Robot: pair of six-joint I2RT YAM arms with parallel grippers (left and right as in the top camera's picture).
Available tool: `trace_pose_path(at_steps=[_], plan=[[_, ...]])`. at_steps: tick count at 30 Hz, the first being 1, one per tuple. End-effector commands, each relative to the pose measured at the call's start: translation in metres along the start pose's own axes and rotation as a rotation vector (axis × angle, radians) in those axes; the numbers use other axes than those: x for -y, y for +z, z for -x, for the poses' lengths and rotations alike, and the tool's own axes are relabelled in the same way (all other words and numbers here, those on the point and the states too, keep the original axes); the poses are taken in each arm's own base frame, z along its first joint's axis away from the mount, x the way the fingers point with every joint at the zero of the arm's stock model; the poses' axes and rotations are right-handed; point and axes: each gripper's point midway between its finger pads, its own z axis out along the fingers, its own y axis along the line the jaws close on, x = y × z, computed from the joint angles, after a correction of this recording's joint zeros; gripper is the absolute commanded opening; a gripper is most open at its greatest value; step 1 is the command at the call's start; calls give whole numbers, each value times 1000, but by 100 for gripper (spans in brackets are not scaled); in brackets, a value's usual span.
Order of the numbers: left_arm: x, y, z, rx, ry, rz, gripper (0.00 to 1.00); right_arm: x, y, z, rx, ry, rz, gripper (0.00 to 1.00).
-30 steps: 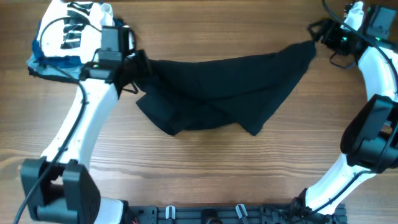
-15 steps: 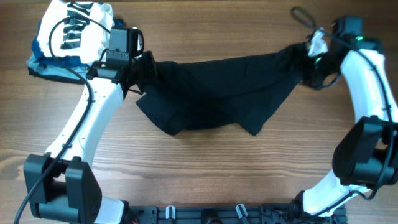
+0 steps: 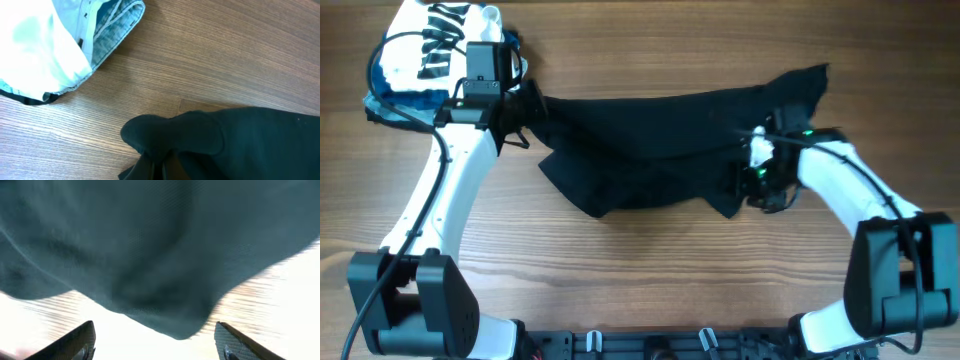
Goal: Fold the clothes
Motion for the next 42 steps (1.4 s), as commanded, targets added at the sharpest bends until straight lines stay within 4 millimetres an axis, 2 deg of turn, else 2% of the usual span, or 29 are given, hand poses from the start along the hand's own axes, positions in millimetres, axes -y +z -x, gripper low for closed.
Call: trace_pose_path(at_steps=[1,3,5,8,12,17,27,28,29,30,33,34,36,39,40,42], plan=[[-4,-1,4,11,3,14,4,5,8,0,59,-9,-157,73],[-4,-1,4,11,3,14,4,6,9,7,100,-20,-198,72],[-4,-1,3,7,4,16,4,4,8,13,123,-24,-192,66],[-5,-1,2,0,4,19,4,4,8,14,127,-28,-190,40],[-5,-1,1,-3,4,20,4,9,11,4,90,-26,-203,38],[-6,-2,-1,-11,4,23,4,22,24,-19,30,-8,-225,39],[-7,-2,-5,-25,4,29,4,9,27,-7,75,1,-155,39],[-7,-2,-5,-27,4,29,4,9,27,-8,72,2,-156,32],[-7,-2,-5,-27,4,29,4,9,26,-8,71,3,-158,12],[-7,-2,-5,-27,4,29,4,11,26,-8,73,3,-167,4],[-7,-2,-5,-27,4,29,4,15,24,-6,88,30,-191,4],[-7,-2,-5,-27,4,29,4,13,20,-4,94,34,-183,4],[-8,-2,-5,-27,4,30,4,9,-5,3,115,46,-177,4],[-9,-2,-4,-24,5,40,4,3,-76,10,145,-22,-183,4],[-12,-2,-4,-20,6,56,4,5,-106,5,128,-20,-211,4],[-18,-2,-4,-16,6,91,4,6,-143,-6,96,-12,-240,4]])
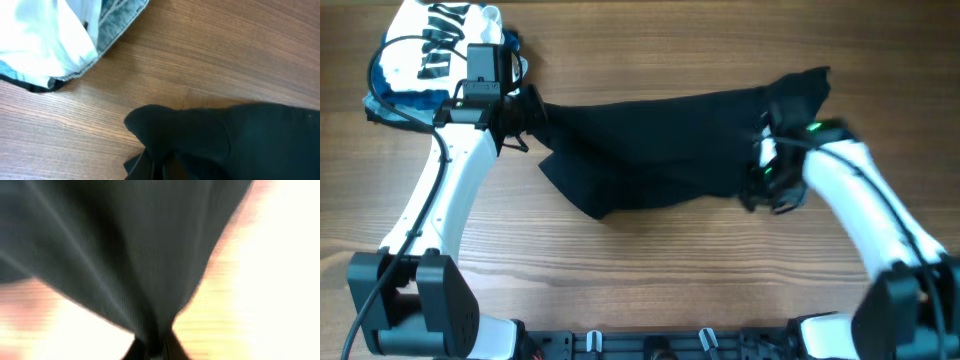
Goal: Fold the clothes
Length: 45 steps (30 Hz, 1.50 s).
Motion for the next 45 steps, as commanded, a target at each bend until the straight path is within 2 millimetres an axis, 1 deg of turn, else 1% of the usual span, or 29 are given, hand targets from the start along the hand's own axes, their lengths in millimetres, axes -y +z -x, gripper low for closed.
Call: trace_pose_path(at_steps=[1,3,5,8,9,11,12,13,15,16,18,19,21,23,24,25,26,28,30,32,34,38,39,40,42,43,45], plan=[[-15,-2,7,28,6,78,4,8,-79,7,92,-67,-20,4],[-21,-5,5,25,10,111,4,6,-100,0,93,-73,-20,4],[-27,-13,5,35,10,143,4,5,-117,-4,118,-76,-13,4],[-36,-39,11,85,8,193,4,-1,-134,-14,159,-86,33,4],[-39,-50,13,108,6,206,4,-3,-139,-20,168,-91,52,4],[-41,-78,20,171,1,210,4,-2,-147,-32,187,-93,59,4],[-41,-89,23,197,-3,203,4,-2,-150,-34,201,-95,61,4],[-40,-100,26,227,-7,192,4,0,-154,-32,230,-92,51,4],[-37,-122,33,294,-17,165,4,1,-163,-15,324,-75,53,4],[-36,-129,36,317,-20,156,4,-1,-170,-4,377,-63,69,4],[-34,-138,41,353,-26,141,4,-5,-185,10,452,-61,105,4],[-33,-144,42,370,-28,134,4,-8,-206,18,525,-62,131,4],[-33,-150,42,382,-29,129,4,-7,-238,23,623,-62,135,4],[-33,-156,43,396,-31,123,4,1,-268,24,720,-46,102,4],[-32,-159,43,404,-32,118,4,5,-279,23,756,-38,88,4],[-31,-164,45,419,-35,109,4,9,-294,21,808,-28,71,4],[-29,-169,48,442,-36,95,4,15,-312,18,870,-14,48,4],[-21,-188,58,520,-41,54,4,28,-339,18,971,2,-18,4],[-12,-213,71,624,-53,0,4,43,-365,19,1070,26,-90,4],[-3,-239,79,714,-56,-53,4,50,-380,21,1128,44,-107,4],[10,-276,84,814,-54,-127,4,56,-396,25,1189,68,-105,4],[29,-343,85,918,-35,-230,4,53,-410,30,1244,30,-44,4],[33,-363,85,941,-19,-250,4,53,-413,28,1254,25,-30,4],[35,-378,84,956,-7,-266,4,53,-414,27,1256,24,-23,4],[41,-403,83,974,0,-303,4,53,-419,20,1268,23,-9,4],[44,-413,83,979,4,-318,4,53,-422,16,1278,23,-9,4],[48,-421,83,978,12,-335,4,52,-427,8,1298,17,-13,4]])
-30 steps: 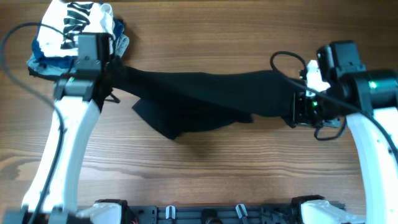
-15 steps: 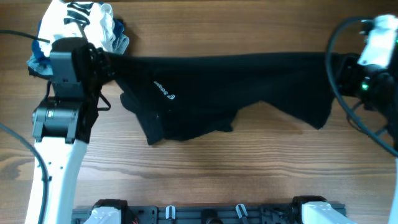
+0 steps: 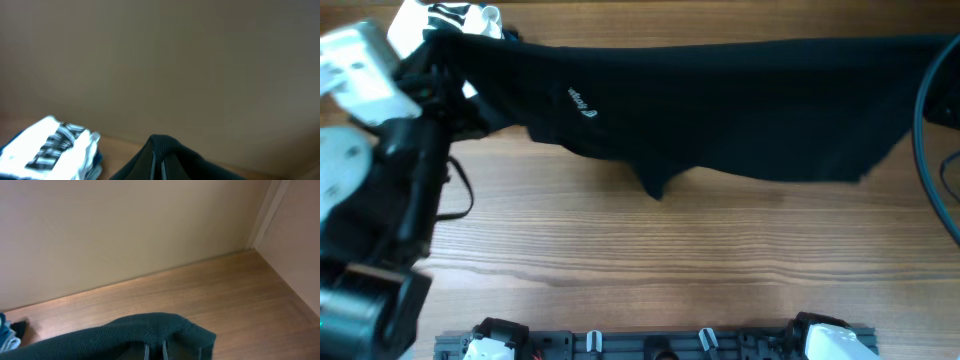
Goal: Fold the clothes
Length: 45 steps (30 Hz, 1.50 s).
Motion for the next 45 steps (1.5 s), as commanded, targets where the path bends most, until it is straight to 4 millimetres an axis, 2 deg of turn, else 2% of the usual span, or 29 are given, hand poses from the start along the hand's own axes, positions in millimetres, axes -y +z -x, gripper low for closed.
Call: trace_pose_path(at_steps=[1,4,7,8,10,13,15,17,19,21,23,25,26,28,30,32,34,37,38,39,41,42,43,45], plan=[[11,-14,27,53,8,-20,4,-5,-34,15,91,-27,23,4],[12,-3,20,28,15,-13,4,-5,-37,16,99,-28,24,4],[10,26,2,-26,32,30,4,-3,-20,12,60,-25,21,4],[9,41,-8,-55,42,49,4,-4,-11,10,41,-24,27,4],[9,70,-29,-111,58,69,4,-7,13,5,-12,-19,52,4],[17,120,-52,-131,61,63,4,-10,69,0,-86,-1,93,4],[21,143,-57,-110,56,58,4,-10,98,2,-89,0,103,4],[24,169,-58,-64,43,49,4,-9,141,13,-51,-8,110,4],[27,188,-45,24,19,36,4,-11,169,32,29,-18,128,4],[33,195,-21,127,-3,10,4,-20,181,55,127,-33,186,4],[45,187,19,243,23,-24,4,-28,176,84,247,-49,222,4],[58,167,58,317,39,-47,4,-31,166,103,328,-38,238,4],[60,160,70,328,38,-49,4,-32,163,108,347,-31,244,4],[62,152,80,327,40,-49,4,-33,162,111,358,-27,247,4],[59,154,72,280,53,-38,4,-32,171,101,317,-23,247,4],[59,162,50,196,77,-43,4,-32,186,83,247,-15,258,4],[54,178,12,62,110,-33,4,-32,211,53,132,-24,277,4],[34,207,-77,-227,171,23,4,-38,251,-8,-78,-41,320,4],[25,214,-116,-349,192,41,4,-41,265,-35,-163,-53,346,4],[17,218,-146,-447,208,57,4,-44,276,-57,-231,-59,367,4],[1,219,-202,-633,214,96,4,-48,293,-101,-370,-66,389,4],[-9,215,-234,-747,218,118,4,-48,300,-125,-450,-57,389,4],[-16,207,-262,-856,224,130,4,-48,302,-141,-503,-59,392,4],[-21,193,-295,-1001,214,124,4,-45,299,-167,-606,-46,390,4]])
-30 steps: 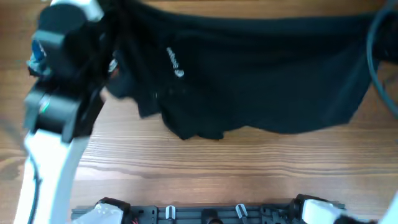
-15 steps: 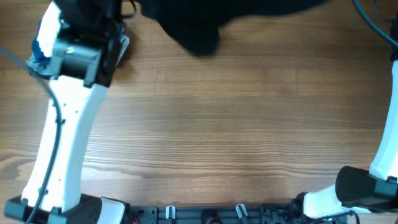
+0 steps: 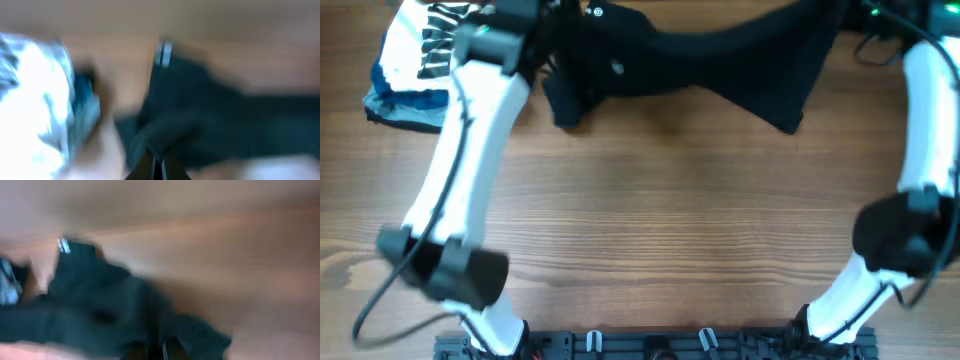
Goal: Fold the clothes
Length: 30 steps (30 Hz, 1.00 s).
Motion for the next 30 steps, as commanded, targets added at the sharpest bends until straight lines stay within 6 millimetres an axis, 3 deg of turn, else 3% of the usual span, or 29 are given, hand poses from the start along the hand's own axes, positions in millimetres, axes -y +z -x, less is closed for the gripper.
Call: trace_pose_path(at_steps=[1,5,11,15,20,23,26,28,30], plan=[[11,22,-55,-249,-5,-77,4,-8,9,-31,-128,-30,55,4],[3,12,-88,-392,-26,-46,4,-16,-9,-53,-213,14,65,4],[7,-35,-117,-526,-92,-94,4,-34,-81,-88,-315,71,-3,4],[-2,-56,-146,-665,-91,-48,4,-42,-126,-107,-343,111,-69,4],[-6,-69,-161,-728,-91,-35,4,-49,-156,-120,-309,143,-111,4],[-7,-74,-164,-729,-106,-32,4,-50,-158,-150,-367,184,-114,4],[-10,-72,-175,-767,-106,-19,4,-45,-145,-196,-491,231,-110,4],[-14,-68,-194,-831,-105,3,4,-44,-130,-228,-566,269,-80,4],[-24,-62,-235,-971,-100,58,4,-49,-100,-280,-681,338,7,4]])
